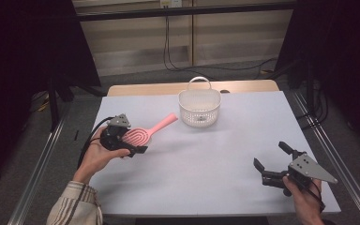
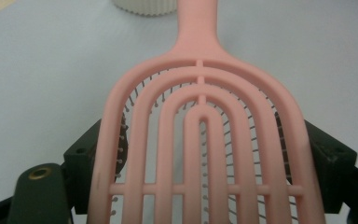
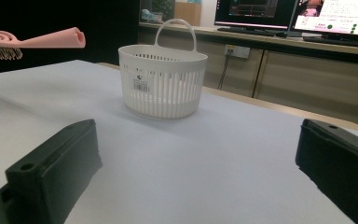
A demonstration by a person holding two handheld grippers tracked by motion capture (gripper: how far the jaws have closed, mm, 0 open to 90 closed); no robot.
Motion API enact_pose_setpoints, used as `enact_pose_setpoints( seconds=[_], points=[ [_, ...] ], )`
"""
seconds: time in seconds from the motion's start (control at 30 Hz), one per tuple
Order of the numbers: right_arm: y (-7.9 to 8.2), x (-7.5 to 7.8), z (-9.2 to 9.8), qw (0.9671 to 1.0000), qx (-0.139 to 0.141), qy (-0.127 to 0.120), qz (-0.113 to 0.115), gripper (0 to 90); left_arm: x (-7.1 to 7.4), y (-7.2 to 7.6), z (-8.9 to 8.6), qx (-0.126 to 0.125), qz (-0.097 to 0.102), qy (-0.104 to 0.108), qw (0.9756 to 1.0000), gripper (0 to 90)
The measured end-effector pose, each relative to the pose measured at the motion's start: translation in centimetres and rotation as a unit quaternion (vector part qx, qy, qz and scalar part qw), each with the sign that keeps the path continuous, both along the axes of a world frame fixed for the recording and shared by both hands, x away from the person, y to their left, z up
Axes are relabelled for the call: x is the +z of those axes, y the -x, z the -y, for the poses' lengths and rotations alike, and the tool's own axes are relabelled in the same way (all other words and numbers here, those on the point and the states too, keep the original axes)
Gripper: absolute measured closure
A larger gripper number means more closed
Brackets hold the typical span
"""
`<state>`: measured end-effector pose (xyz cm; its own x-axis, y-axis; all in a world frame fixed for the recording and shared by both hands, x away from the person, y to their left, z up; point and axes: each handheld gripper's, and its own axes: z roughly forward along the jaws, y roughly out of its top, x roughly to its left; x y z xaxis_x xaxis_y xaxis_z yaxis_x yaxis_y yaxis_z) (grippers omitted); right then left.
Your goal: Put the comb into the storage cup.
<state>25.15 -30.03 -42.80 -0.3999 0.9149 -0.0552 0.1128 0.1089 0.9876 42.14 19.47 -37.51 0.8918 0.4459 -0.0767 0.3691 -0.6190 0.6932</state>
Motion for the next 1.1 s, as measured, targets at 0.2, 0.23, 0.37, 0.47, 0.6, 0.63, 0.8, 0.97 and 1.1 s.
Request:
enact_pose_setpoints(
  seconds=[0.2,0.23,0.37,0.47,0.6,0.63,0.8,0.97,1.1],
  points=[
    [-0.1,0.0,-0.3,1.0000,0.006,0.000,-0.002,0.0,0.5,0.3,1.7,-0.023,-0.002,-0.006,0.9997,19.9],
    [-0.1,0.0,-0.4,0.9999,0.010,-0.001,-0.003,0.0,0.8,0.3,2.1,-0.029,0.000,-0.009,0.9995,19.8],
    [0.0,0.1,-1.0,0.9995,0.031,0.005,-0.002,0.0,1.4,0.5,3.4,-0.041,0.007,-0.004,0.9991,19.8],
    [0.0,0.1,-1.3,0.9992,0.040,0.008,-0.007,0.0,1.6,0.7,4.4,-0.054,0.009,-0.005,0.9985,19.8],
    [-0.2,0.2,-1.6,0.9990,0.043,0.005,-0.012,0.0,1.7,0.8,5.5,-0.066,0.008,-0.005,0.9978,19.8],
    [-0.2,0.2,-1.7,0.9990,0.044,0.005,-0.013,0.0,1.8,0.8,5.7,-0.068,0.008,-0.007,0.9977,19.8],
    [-0.5,0.6,-2.3,0.9986,0.049,0.004,-0.019,0.0,1.8,0.7,6.8,-0.076,0.006,-0.010,0.9970,19.8],
    [-0.9,1.0,-3.0,0.9978,0.061,0.010,-0.023,0.0,1.9,0.8,7.9,-0.087,0.007,-0.010,0.9961,19.8],
    [-1.2,1.4,-3.5,0.9973,0.066,0.017,-0.026,0.0,1.8,1.0,8.6,-0.098,0.005,-0.017,0.9950,19.8]
  ],
)
